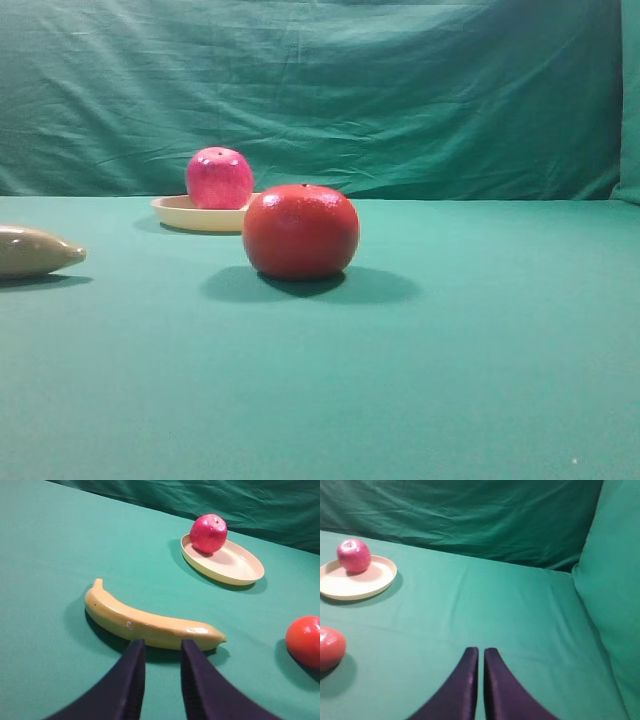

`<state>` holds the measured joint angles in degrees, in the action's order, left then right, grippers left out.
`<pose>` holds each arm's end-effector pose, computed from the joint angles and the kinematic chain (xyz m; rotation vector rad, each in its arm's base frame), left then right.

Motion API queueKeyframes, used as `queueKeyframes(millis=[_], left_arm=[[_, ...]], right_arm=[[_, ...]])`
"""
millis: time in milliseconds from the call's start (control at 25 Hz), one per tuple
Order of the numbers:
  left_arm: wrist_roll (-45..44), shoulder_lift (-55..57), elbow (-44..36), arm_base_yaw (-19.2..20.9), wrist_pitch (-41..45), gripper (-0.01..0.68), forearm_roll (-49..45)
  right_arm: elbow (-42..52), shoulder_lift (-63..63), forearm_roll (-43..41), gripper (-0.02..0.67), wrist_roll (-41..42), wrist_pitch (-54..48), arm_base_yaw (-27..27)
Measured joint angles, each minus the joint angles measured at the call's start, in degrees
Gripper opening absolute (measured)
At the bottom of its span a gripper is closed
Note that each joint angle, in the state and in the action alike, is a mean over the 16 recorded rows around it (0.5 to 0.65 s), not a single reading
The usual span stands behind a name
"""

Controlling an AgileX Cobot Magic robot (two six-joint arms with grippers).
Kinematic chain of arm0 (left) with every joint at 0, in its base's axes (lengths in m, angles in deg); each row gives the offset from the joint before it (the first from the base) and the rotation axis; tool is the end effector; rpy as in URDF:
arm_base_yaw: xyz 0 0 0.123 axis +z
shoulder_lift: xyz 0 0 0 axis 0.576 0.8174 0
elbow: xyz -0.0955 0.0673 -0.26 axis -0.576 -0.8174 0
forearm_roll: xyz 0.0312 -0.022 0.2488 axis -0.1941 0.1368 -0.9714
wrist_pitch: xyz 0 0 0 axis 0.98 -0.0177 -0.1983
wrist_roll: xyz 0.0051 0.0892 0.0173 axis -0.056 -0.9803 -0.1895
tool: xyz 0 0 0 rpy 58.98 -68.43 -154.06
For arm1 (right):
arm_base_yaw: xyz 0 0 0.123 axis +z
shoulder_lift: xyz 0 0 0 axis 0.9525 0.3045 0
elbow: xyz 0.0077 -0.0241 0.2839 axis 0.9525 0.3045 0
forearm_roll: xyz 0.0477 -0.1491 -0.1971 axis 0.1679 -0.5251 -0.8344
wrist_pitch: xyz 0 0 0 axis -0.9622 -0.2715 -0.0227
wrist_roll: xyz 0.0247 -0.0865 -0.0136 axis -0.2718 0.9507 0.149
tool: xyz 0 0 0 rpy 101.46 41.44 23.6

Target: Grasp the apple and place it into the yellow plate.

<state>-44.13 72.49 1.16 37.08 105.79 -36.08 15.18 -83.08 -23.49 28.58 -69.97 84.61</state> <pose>0.0531 -0.0088 0.1790 -0.0371 1.8017 -0.1521 0.0531 -0.0010 0.2387 -0.1114 1.7276 0.0207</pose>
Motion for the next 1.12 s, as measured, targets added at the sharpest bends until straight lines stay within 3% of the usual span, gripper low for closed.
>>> queueKeyframes(millis=[280,600,1120], left_arm=[[0.0,0.0,0.0,0.0,0.0,0.157,0.0],[0.0,0.0,0.0,0.0,0.0,0.157,0.0],[0.0,0.0,0.0,0.0,0.0,0.157,0.0]], right_arm=[[9.35,-3.52,1.9,0.0,0.08,6.17,-4.75],[12.16,-4.84,4.07,0.0,1.49,5.05,-7.73],[12.18,-4.91,10.63,0.0,9.98,1.03,-6.41]])
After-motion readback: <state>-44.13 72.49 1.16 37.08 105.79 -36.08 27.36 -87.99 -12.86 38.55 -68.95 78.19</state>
